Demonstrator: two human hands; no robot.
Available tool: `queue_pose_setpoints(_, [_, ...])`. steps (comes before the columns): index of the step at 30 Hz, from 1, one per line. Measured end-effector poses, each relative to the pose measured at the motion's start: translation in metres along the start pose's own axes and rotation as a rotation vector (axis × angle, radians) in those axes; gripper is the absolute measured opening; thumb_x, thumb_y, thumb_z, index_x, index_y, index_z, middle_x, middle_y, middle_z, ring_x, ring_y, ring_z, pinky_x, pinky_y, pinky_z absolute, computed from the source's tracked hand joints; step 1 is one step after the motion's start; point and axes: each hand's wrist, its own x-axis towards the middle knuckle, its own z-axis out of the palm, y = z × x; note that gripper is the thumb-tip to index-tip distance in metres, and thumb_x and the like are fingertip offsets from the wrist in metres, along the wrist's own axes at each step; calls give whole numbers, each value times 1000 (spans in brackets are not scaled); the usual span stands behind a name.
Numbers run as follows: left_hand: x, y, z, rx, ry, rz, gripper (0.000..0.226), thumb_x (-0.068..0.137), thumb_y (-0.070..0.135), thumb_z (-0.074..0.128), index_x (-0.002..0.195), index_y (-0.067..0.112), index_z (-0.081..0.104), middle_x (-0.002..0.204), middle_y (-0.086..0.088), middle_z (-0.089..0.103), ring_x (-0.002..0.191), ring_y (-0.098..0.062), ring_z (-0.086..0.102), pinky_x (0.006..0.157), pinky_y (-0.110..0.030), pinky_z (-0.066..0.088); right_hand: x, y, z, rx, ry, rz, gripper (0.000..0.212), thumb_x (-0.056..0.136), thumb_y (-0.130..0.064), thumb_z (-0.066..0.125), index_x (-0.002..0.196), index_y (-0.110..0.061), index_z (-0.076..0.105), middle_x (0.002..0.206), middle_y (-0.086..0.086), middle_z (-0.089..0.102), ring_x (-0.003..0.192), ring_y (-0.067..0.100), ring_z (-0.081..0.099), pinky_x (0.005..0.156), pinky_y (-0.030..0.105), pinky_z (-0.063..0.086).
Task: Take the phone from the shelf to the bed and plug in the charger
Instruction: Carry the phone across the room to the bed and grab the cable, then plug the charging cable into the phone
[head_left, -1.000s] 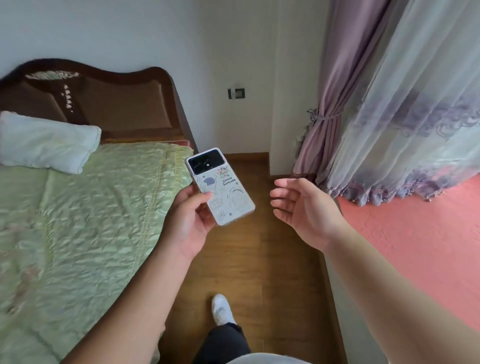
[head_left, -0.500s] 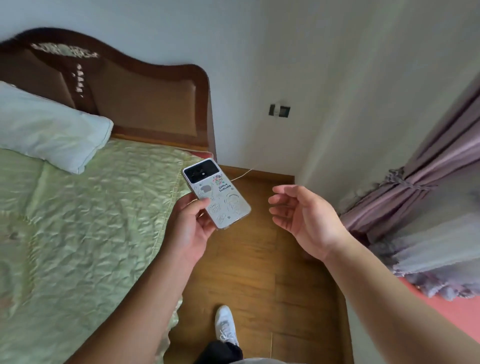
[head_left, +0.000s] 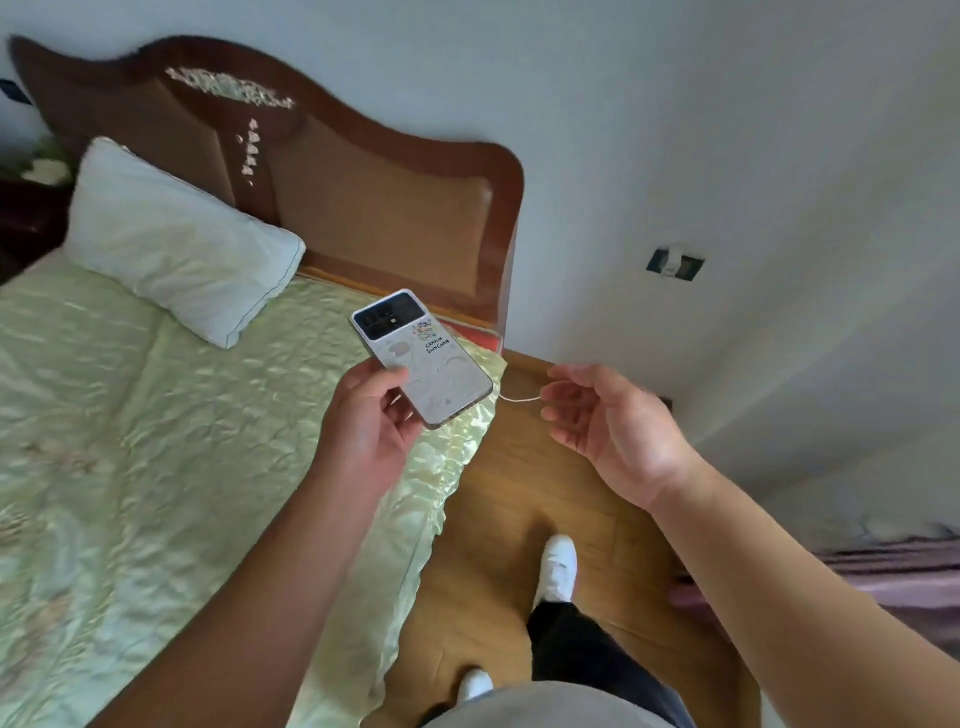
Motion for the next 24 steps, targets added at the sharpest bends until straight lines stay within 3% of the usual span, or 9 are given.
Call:
queue_pose_setpoints(5, [79,6,19,-26,97,40,23,82,1,58,98,14,70,97,-10,78,89,-22,74,63,-34,58,90,-11,-5,-11,-54,57,25,91,-24,53,103,-8,68,84,3,71,72,17,65,70,34,51])
queue_pose_setpoints(8, [139,5,35,-70,229,35,38,83,-3,57,121,5,59,95,-13,77,80,-24,75,60,-35,58,156,-16,-11,-34,-76,116,26,91,-20,52,107,-5,66,85,6,68,70,16,63,69,34,49])
queue_pose_setpoints(11, [193,2,51,-115,341,16,45,85,-4,55,130,1,51,96,-15,73,71,-23,75,56,-34,58,225,-26,-15,-69,-88,178,25,90,-19,51,104,-6,67,81,4,68,70,17,63,69,34,49])
queue_pose_setpoints(16, [262,0,73,-148,437,26,40,86,-4,54,126,1,52,101,-17,71,71,-23,75,57,-33,57,320,-40,-19,-157,-127,258,22,86,-23,56,98,-9,69,82,6,70,71,19,64,74,39,53])
queue_pose_setpoints(20, [300,-1,77,-166,488,29,33,87,-4,53,118,4,54,103,-18,69,72,-24,74,56,-34,57,377,-43,-6,-232,-152,324,23,87,-22,57,102,-8,67,83,6,69,70,17,63,67,32,52])
queue_pose_setpoints(24, [340,-7,60,-157,532,-2,24,87,-4,53,107,7,61,99,-14,71,73,-23,73,57,-33,57,419,-28,2,-234,-183,383,28,87,-21,57,108,-4,64,90,10,66,78,22,62,72,36,50])
